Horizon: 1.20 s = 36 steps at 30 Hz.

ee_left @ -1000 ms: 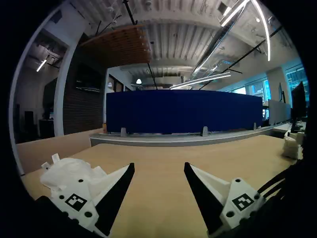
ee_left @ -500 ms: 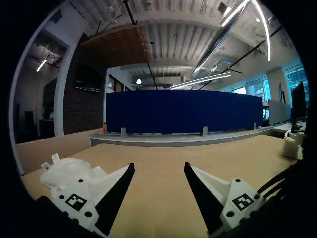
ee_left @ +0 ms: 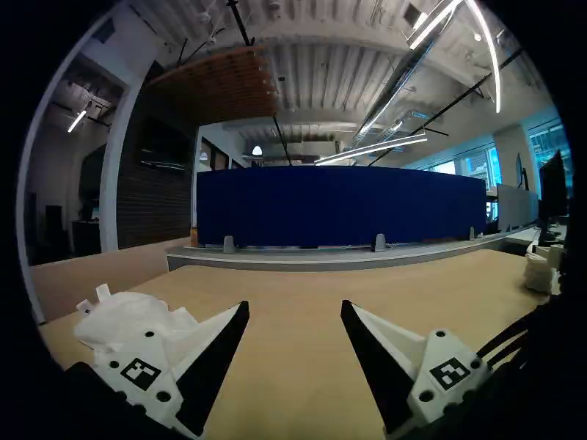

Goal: Fold towel

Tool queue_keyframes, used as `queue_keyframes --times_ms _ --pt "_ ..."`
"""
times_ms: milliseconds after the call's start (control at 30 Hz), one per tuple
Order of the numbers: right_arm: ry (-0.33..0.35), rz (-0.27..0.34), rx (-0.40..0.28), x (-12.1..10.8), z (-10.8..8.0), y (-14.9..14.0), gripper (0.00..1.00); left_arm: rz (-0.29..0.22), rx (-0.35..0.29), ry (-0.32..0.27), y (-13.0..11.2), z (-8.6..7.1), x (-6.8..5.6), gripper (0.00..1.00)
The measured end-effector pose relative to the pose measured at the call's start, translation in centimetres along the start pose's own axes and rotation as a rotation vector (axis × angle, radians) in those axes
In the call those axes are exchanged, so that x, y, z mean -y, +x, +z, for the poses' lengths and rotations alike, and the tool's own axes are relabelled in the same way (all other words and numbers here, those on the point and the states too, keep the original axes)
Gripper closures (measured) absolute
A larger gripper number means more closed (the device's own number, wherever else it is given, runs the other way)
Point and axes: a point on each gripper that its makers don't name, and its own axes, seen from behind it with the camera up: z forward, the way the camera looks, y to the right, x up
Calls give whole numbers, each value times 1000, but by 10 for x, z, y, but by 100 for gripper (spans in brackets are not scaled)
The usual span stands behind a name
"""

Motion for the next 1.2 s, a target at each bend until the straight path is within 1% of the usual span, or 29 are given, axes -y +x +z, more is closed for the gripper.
queue_keyframes --times_ms 500,1200 --pt "0 0 0 -1 1 -2 0 0 0 0 1 1 -1 7" --pt "0 0 0 0 -4 0 0 -1 0 0 -1 2 -2 7"
